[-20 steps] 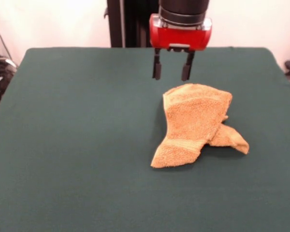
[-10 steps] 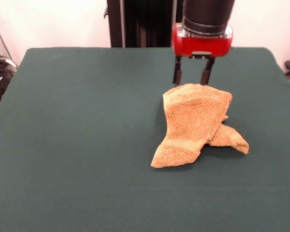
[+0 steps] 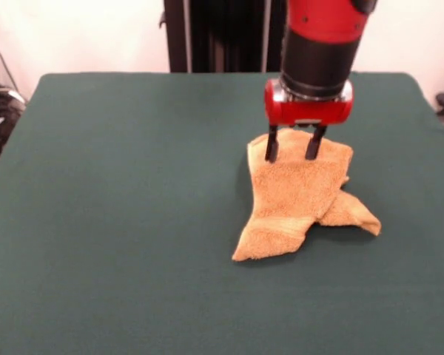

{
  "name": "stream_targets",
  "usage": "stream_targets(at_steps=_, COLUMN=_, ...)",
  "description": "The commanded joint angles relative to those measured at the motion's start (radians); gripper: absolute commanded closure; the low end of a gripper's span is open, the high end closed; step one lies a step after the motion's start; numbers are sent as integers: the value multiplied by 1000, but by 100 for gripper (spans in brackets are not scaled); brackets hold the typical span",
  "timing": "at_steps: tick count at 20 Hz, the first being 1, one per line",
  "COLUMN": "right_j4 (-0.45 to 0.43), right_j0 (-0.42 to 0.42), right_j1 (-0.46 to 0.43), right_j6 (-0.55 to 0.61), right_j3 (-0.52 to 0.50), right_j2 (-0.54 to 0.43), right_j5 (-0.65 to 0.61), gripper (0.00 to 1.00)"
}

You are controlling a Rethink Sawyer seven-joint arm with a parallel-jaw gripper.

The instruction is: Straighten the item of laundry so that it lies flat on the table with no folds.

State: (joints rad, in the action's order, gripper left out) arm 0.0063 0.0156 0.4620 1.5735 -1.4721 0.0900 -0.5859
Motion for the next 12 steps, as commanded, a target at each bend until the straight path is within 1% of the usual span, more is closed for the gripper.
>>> stream_targets(at_steps=1, right_j4=-63, right_j0=-15, right_j1=-98, right_j6=-55, right_j3=71, right_j2=-162, right_j5=-60, gripper=0)
stream_targets(at_steps=3, right_j4=-72, right_j0=-5, right_j1=-113, right_j6=-73, right_j3=78, right_j2=-180, right_j5=-62, gripper=0)
stream_targets(at_steps=7, right_j4=-65, right_j0=10, right_j1=-125, right_j6=-59, right_j3=76, right_j2=-209, right_j5=-54, gripper=0)
stream_targets(at_steps=9, right_j4=-55, right_j0=1, right_j1=-125, right_j6=0, right_j3=77, right_j2=-194, right_j5=-37, gripper=0)
stream_targets(at_steps=12, right_j4=-26, right_j0=-31, right_j1=-147, right_j6=126, right_j3=102, right_j2=-127, right_j5=-35, gripper=0)
